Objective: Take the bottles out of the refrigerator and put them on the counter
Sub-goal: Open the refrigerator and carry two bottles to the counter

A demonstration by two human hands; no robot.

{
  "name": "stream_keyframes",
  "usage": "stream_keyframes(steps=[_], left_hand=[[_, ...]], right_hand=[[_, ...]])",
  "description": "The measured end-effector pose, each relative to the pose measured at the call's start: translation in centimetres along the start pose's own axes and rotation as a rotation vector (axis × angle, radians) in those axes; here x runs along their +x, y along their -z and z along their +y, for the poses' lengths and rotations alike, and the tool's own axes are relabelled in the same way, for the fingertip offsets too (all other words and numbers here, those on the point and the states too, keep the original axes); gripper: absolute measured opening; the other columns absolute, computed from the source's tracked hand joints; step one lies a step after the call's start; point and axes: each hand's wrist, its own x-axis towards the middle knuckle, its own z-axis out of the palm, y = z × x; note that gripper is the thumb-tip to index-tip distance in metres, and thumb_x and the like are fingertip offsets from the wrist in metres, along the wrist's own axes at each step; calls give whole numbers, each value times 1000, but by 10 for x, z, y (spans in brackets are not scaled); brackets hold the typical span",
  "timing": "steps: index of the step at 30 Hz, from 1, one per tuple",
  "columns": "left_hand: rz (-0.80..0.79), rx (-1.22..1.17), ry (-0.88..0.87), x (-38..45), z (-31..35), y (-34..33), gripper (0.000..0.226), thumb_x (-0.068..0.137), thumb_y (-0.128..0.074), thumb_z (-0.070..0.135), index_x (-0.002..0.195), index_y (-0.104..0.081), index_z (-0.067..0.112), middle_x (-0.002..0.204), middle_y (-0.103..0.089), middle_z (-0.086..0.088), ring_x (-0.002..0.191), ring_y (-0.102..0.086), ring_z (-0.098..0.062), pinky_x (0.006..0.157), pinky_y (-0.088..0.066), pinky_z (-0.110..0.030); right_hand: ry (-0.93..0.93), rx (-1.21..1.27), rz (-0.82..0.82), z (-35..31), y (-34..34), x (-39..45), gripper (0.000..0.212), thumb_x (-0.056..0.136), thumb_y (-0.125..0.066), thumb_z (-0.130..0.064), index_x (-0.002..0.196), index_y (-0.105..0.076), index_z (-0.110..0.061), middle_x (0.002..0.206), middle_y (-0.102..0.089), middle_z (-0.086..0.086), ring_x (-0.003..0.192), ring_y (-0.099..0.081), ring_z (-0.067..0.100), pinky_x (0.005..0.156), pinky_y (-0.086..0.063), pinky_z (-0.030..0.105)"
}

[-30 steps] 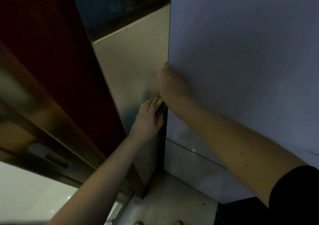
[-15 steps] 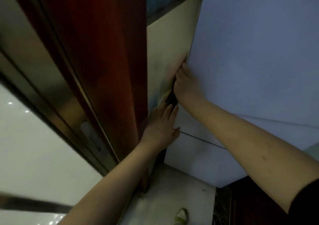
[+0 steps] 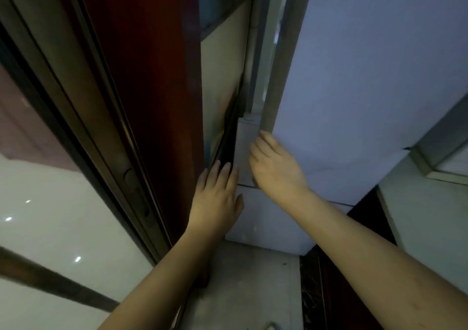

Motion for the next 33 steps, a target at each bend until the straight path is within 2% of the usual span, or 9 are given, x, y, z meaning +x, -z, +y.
stream_keyframes(steps=[3,5,8,11,16,25,33], left_hand=[[60,14,-46,-9,6,12,64,88,-58,37,143,-44,8,144,-50,-11,139,-40,-32,111,-35,-52],[103,21,-85,-14,11,18,65,86,-63,36,142,-46,8,142,-52,-12,137,-43,-33,109,-37,-53],[106,22,-109,-19,25,27,66,84,-65,35,142,-47,8,142,-52,-11,137,-43,-33,110,-37,-52],[77,19,-129,-25,46,34,66,87,-62,37,144,-45,8,144,-50,-11,138,-41,-33,111,-36,-52],[87,-3,-194,-39,88,47,67,88,-61,37,145,-42,7,146,-48,-12,140,-39,-33,112,-34,-53],[51,-12,-260,-58,148,60,66,91,-57,38,148,-37,10,150,-43,-13,143,-33,-32,116,-28,-51],[78,-28,-333,-72,195,59,66,91,-59,38,146,-40,8,148,-45,-14,141,-36,-33,115,-31,-51]], right_hand=[[6,23,142,0,11,-33,7,86,-69,-13,88,-73,-8,96,-69,9,102,-64,26,117,-32,39],[-22,24,209,-1,20,-54,10,90,-68,-16,82,-70,-12,88,-66,7,97,-63,24,119,-26,37],[-61,32,325,0,33,-82,24,95,-61,-25,73,-66,-15,76,-64,3,84,-64,21,114,-29,32],[-92,50,396,2,47,-116,26,94,-61,-27,71,-69,-17,73,-65,0,79,-66,17,108,-36,30],[-180,60,397,6,75,-165,26,93,-60,-26,70,-69,-17,72,-66,0,78,-67,16,107,-37,30],[-379,36,362,12,99,-242,23,93,-58,-27,74,-66,-18,75,-64,0,80,-62,18,113,-26,31],[-479,137,298,25,120,-285,23,95,-54,-26,80,-68,-16,81,-66,1,80,-62,21,111,-32,36]])
